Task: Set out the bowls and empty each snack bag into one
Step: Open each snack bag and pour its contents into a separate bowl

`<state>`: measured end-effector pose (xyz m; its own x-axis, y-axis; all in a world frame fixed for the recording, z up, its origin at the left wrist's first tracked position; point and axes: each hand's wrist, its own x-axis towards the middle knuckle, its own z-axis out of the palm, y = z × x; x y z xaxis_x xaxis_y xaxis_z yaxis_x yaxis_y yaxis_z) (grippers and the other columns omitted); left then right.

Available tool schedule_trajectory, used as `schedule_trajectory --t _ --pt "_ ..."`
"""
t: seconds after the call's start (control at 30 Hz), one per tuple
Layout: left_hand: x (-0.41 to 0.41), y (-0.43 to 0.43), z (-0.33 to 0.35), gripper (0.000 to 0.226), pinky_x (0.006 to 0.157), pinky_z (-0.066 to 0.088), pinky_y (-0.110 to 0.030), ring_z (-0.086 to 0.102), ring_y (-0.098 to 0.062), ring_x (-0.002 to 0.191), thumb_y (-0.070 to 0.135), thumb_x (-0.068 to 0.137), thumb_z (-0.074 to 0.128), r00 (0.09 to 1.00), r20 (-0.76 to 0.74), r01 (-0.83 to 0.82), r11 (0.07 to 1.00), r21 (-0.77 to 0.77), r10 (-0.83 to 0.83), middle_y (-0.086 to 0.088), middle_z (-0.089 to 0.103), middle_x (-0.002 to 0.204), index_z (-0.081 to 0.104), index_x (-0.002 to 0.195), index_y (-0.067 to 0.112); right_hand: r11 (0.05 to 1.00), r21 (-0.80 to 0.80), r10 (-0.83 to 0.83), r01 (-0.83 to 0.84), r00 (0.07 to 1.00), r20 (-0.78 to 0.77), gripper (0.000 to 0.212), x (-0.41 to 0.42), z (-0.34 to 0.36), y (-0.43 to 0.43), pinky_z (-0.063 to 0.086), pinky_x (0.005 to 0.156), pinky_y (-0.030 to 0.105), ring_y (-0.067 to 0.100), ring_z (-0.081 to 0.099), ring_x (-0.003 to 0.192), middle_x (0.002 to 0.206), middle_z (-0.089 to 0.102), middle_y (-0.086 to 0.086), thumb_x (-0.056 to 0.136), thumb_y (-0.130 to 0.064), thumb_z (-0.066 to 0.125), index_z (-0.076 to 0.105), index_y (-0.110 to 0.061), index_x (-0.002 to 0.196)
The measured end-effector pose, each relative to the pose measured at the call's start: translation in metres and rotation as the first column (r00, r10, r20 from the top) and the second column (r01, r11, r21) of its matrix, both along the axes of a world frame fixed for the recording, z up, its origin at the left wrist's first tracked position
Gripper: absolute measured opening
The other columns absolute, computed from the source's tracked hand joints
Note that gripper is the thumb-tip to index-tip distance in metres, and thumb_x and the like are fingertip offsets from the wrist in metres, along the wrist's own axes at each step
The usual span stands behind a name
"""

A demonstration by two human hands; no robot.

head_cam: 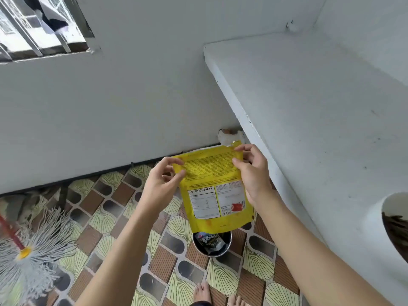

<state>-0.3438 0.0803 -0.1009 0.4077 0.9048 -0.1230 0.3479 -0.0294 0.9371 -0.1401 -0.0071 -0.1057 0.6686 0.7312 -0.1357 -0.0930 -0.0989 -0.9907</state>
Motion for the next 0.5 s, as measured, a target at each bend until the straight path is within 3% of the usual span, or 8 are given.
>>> schedule_trajectory --t 0.07,0.17,0.33,0.5 --pt "0.002 0.001 -0.016 0.009 0.055 0.045 -0.016 0.055 -0.014 0.068 0.017 0.097 0.069 1.000 -0.012 0.002 1.000 -0.027 -0.003 -0.010 0.058 0.090 0.068 0.102 0.024 1.000 -0.021 -0.006 0.006 1.000 0.002 0.031 -0.001 -0.014 0.002 0.050 0.078 0.026 0.018 0.063 0.096 0.112 0.066 0.013 0.091 0.009 0.058 0.061 -0.022 0.094" --pt "0.007 0.003 -0.038 0.009 0.056 0.043 -0.020 0.053 -0.020 0.071 0.012 0.097 0.067 1.000 -0.017 -0.016 0.998 -0.053 0.015 -0.011 0.055 0.083 0.068 0.101 0.021 0.999 -0.040 -0.019 0.021 0.999 0.042 0.030 0.001 -0.036 0.007 0.050 0.075 0.019 0.017 0.065 0.098 0.109 0.067 0.006 0.091 0.007 0.061 0.061 -0.022 0.095" --pt "0.011 0.015 -0.103 0.011 0.060 0.043 -0.028 0.051 -0.021 0.073 0.010 0.097 0.067 0.998 -0.012 -0.060 0.995 -0.084 0.059 -0.009 0.054 0.085 0.069 0.099 0.021 0.996 -0.082 -0.023 0.032 0.994 0.103 0.026 0.006 -0.100 0.021 0.059 0.082 0.038 0.027 0.068 0.098 0.104 0.070 0.004 0.089 0.006 0.066 0.064 -0.020 0.095" --pt "0.011 0.024 -0.211 0.011 0.065 0.045 -0.031 0.052 -0.021 0.077 0.010 0.097 0.066 0.996 -0.032 -0.086 0.988 -0.127 0.083 -0.010 0.054 0.090 0.069 0.101 0.020 0.986 -0.161 -0.015 0.039 0.989 0.148 0.032 0.007 -0.210 0.031 0.059 0.091 0.044 0.017 0.069 0.100 0.105 0.072 0.000 0.085 0.005 0.071 0.064 -0.026 0.089"
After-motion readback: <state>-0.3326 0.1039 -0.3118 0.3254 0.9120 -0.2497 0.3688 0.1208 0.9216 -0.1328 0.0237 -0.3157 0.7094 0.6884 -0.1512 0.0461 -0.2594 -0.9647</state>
